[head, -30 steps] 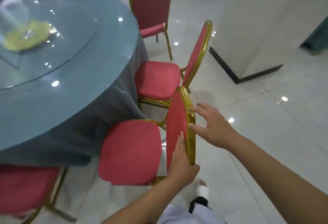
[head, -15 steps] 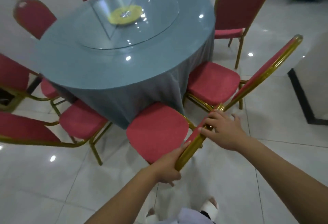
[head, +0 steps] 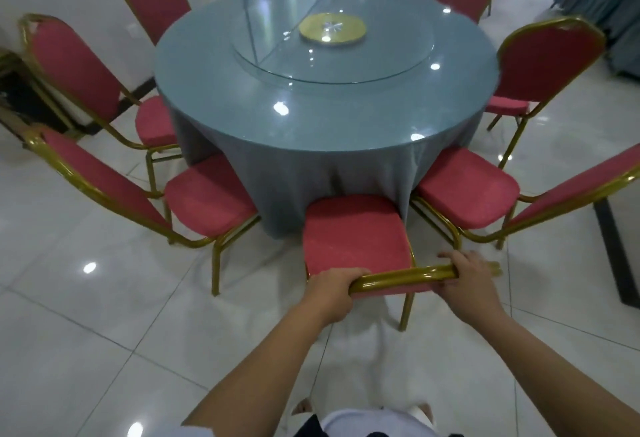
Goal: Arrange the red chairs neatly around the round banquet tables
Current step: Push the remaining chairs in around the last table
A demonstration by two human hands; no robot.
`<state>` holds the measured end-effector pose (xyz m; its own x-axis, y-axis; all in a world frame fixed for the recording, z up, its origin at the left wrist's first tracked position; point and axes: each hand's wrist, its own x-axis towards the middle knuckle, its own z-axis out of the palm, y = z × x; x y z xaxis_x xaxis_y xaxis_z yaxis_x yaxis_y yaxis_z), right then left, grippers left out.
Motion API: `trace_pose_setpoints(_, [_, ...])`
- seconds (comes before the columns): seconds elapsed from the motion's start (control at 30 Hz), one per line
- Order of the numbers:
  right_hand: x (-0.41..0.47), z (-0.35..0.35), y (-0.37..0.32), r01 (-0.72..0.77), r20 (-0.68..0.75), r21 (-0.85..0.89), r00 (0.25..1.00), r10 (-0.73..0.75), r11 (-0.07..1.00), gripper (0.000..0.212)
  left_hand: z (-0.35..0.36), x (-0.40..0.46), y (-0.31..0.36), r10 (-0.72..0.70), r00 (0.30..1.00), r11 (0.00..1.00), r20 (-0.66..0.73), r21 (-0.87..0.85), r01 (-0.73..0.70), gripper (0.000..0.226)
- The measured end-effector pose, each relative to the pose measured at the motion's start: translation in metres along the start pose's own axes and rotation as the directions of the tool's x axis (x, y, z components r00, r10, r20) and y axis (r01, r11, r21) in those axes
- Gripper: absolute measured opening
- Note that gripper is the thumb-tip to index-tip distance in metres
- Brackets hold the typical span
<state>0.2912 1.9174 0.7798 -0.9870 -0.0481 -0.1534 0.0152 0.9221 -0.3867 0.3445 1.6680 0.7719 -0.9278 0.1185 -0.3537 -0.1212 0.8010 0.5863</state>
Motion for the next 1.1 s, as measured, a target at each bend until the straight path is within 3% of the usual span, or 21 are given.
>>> trace_pose_setpoints(0.1, [0.008,-0.001,-0.027,0.0,0.071,-0.088,0.997,0.006,0.996,0.024,-0.003,0.004,-0.013,0.018,0.998,0.998,-0.053,0.053,-0.015,0.049])
trace_pose_setpoints(0.2, [0.015,0.008,-0.049,0.049,0.126,-0.1,0.991,-0.036,0.994,0.013,-0.018,0.009,-0.034,-0.007,0.995,0.994,-0.099,0.107,0.017,0.046])
trace_pose_setpoints(0.37, [0.038,0.03,-0.087,-0.012,0.16,-0.009,0.987,0.013,1.0,0.031,-0.054,0.029,-0.058,-0.1,0.987,0.979,-0.128,0.165,0.121,0.033])
trace_pose_setpoints(0.57, [0.074,0.017,-0.085,-0.046,0.191,0.05,0.981,0.035,0.998,0.035,-0.062,0.056,-0.048,-0.12,0.98,0.971,-0.158,0.187,0.149,0.035])
trace_pose_setpoints(1.1, [0.102,-0.002,-0.036,0.08,0.245,0.116,0.964,-0.107,0.99,0.032,-0.035,0.067,0.002,-0.271,0.95,0.935,-0.154,0.194,0.298,0.033])
